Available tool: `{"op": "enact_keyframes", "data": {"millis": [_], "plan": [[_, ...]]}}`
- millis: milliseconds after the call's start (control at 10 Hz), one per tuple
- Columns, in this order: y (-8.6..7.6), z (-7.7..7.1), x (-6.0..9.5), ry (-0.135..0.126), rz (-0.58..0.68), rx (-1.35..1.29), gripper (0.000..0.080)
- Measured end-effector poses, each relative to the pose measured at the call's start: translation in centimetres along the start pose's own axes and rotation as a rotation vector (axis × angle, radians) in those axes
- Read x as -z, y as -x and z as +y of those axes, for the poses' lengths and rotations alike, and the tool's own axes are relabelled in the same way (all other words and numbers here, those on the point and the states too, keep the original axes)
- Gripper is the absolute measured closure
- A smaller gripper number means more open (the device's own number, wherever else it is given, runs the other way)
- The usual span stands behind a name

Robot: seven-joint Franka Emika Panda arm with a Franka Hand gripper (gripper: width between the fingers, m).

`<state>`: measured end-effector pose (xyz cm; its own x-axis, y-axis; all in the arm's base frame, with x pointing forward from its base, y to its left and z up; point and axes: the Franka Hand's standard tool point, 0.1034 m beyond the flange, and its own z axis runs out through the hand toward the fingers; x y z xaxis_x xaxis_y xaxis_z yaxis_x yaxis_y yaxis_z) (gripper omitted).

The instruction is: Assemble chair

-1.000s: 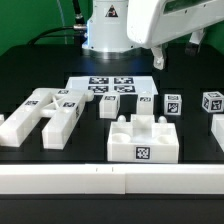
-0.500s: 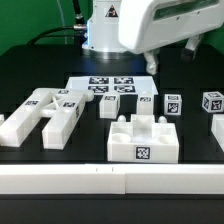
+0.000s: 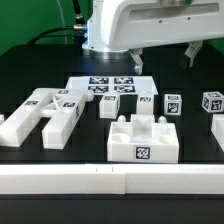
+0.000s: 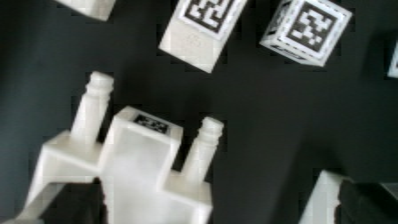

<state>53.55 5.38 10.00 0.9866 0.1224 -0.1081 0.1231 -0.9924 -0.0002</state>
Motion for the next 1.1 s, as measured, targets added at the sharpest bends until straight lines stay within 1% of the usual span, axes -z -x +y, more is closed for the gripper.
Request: {"op": "enact_keyframes", "data": {"millis": [100, 200, 300, 400, 600, 800, 900, 1000, 1100], "plan": [[-0.1, 0.3, -0.5, -0.017, -0.009, -0.122, 0.015], [-1.1, 0.8, -1.1, -0.017, -0.006, -0.23, 0.015], [-2.0, 1.4, -1.2, -0.02, 0.011, -0.247, 0.015], [-2.3, 1.8, -1.0, -0.02, 0.022, -0.218, 0.015], [-2.2, 1.5, -1.1, -0.02, 0.02, -0.212, 0.015], [-2.3, 1.6, -1.3, -0.02, 0.018, -0.202, 0.015], [-3.4, 2.4, -2.3, -0.019, 0.018, -0.177, 0.015], [-4.9, 2.9, -2.6, -0.019, 0.027, -0.167, 0.015], [-6.3, 3.1, -2.8, -0.023, 0.04, -0.167, 0.015]]}}
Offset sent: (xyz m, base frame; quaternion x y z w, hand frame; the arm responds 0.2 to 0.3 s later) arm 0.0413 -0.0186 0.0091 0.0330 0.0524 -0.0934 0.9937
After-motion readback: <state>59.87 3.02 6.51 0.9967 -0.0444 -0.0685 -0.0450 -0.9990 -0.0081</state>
